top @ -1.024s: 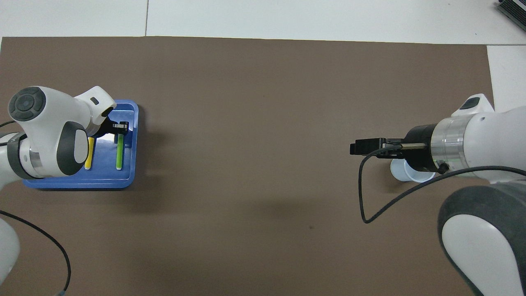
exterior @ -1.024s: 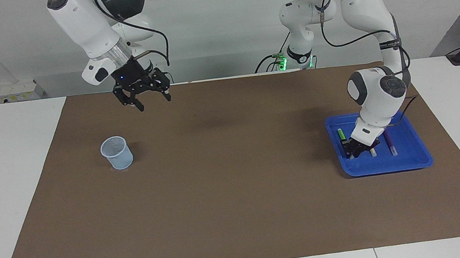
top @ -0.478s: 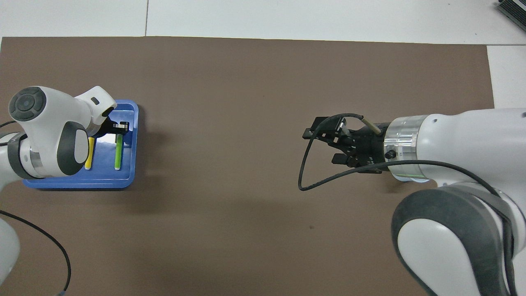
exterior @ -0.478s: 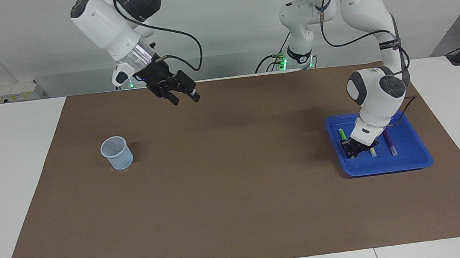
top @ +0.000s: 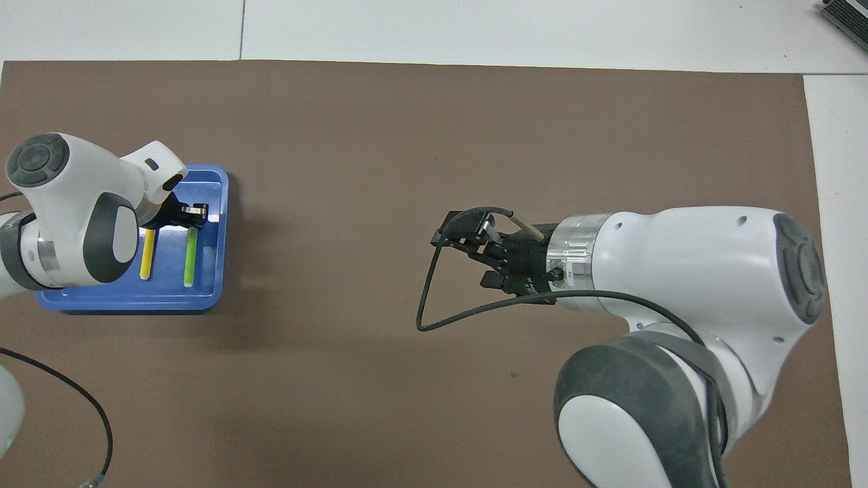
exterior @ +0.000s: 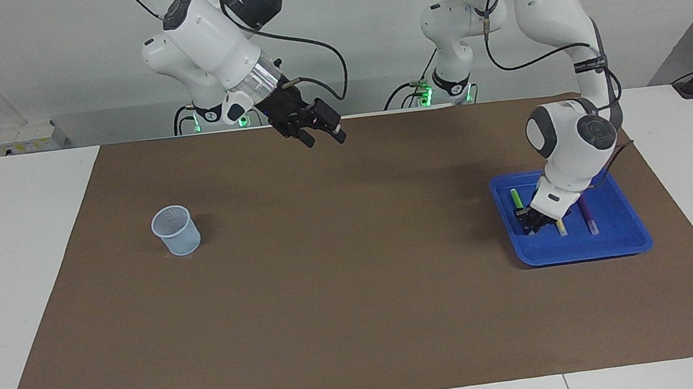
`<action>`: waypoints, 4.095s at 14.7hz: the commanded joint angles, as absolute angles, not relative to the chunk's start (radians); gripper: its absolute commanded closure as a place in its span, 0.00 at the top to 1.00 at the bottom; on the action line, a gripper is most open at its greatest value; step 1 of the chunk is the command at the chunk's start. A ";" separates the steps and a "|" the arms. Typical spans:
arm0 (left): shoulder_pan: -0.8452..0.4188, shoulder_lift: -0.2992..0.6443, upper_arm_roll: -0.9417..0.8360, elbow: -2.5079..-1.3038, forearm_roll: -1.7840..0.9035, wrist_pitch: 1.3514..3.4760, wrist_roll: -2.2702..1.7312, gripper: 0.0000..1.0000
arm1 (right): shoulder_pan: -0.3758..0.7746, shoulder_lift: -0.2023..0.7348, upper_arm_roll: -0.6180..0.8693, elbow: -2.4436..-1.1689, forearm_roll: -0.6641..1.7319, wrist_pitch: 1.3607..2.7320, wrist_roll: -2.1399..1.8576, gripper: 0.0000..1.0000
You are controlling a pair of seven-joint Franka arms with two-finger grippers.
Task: Transfer and insert pens with both arms
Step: 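Lift the green pen with the left gripper while the right gripper approaches, then grasp the green pen tip with the right gripper beside the left gripper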
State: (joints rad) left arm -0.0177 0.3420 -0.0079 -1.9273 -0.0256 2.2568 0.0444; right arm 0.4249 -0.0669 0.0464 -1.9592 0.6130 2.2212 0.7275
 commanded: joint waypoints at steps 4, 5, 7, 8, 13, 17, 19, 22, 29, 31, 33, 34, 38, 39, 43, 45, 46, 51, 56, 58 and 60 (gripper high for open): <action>-0.029 0.318 -0.006 -1.738 -0.034 1.965 -0.069 0.00 | 0.463 -0.028 0.043 -1.968 0.640 2.299 0.736 1.00; -0.031 0.308 -0.009 -1.714 -0.034 1.929 -0.101 0.00 | 0.468 -0.026 0.043 -1.968 0.640 2.299 0.739 1.00; -0.032 0.285 -0.018 -1.694 -0.044 1.876 -0.194 0.00 | 0.476 -0.028 0.043 -1.968 0.640 2.299 0.777 1.00; -0.032 0.267 -0.018 -1.694 -0.082 1.864 -0.240 0.00 | 0.476 -0.026 0.043 -1.968 0.640 2.299 0.793 1.00; -0.031 0.190 -0.018 -1.706 -0.270 1.790 -0.555 0.00 | 0.477 -0.026 0.043 -1.968 0.640 2.304 0.799 1.00; -0.023 0.166 -0.018 -1.745 -0.470 1.769 -0.843 0.00 | 0.480 -0.026 0.043 -1.967 0.640 2.304 0.802 1.00; -0.018 0.144 -0.017 -1.784 -0.567 1.778 -0.945 0.00 | 0.504 -0.026 0.043 -1.965 0.640 2.310 0.802 1.00; -0.021 0.124 -0.017 -1.815 -0.629 1.799 -1.093 0.00 | 0.546 -0.020 0.043 -1.965 0.640 2.368 0.836 1.00; -0.075 0.037 -0.018 -1.928 -0.649 1.862 -1.250 0.00 | 0.621 0.037 0.046 -1.931 0.638 2.565 0.908 1.00; -0.100 0.032 -0.018 -1.934 -0.649 1.862 -1.256 0.00 | 0.621 0.078 0.064 -1.899 0.638 2.597 0.907 1.00; -0.112 0.026 -0.018 -1.953 -0.650 1.861 -1.269 0.00 | 0.630 0.129 0.093 -1.867 0.638 2.663 0.913 1.00; -0.112 0.018 -0.020 -1.962 -0.660 1.862 -1.269 0.00 | 0.640 0.144 0.095 -1.861 0.638 2.693 0.911 1.00; -0.109 0.014 -0.018 -1.976 -0.684 1.853 -1.272 0.00 | 0.664 0.146 0.095 -1.873 0.640 2.692 0.905 1.00; -0.112 0.012 -0.018 -1.980 -0.684 1.855 -1.272 0.00 | 0.664 0.147 0.094 -1.873 0.640 2.697 0.907 1.00; -0.114 0.005 -0.018 -1.988 -0.693 1.853 -1.272 0.00 | 0.663 0.152 0.095 -1.870 0.640 2.700 0.907 1.00; -0.115 0.003 -0.018 -1.994 -0.693 1.855 -1.272 0.00 | 0.658 0.163 0.095 -1.855 0.640 2.703 0.908 0.98; -0.115 0.000 -0.018 -1.996 -0.693 1.853 -1.272 0.00 | 0.658 0.163 0.095 -1.850 0.640 2.703 0.907 0.95; -0.132 -0.002 -0.018 -2.005 -0.696 1.856 -1.270 0.00 | 0.663 0.193 0.095 -1.832 0.637 2.749 0.904 0.82; -0.133 -0.002 -0.018 -2.005 -0.696 1.859 -1.270 0.00 | 0.672 0.221 0.094 -1.825 0.634 2.770 0.897 0.64; -0.133 -0.002 -0.018 -2.005 -0.706 1.858 -1.270 0.00 | 0.672 0.221 0.095 -1.825 0.634 2.770 0.897 0.55; -0.133 -0.002 -0.018 -2.005 -0.707 1.856 -1.270 0.00 | 0.673 0.222 0.097 -1.819 0.634 2.770 0.907 0.59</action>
State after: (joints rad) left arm -0.1195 0.0346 -0.0293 -1.9647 -0.6885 1.8338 -1.2592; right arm 0.6680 0.2093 0.0947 -1.8404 0.6137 2.7563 0.9073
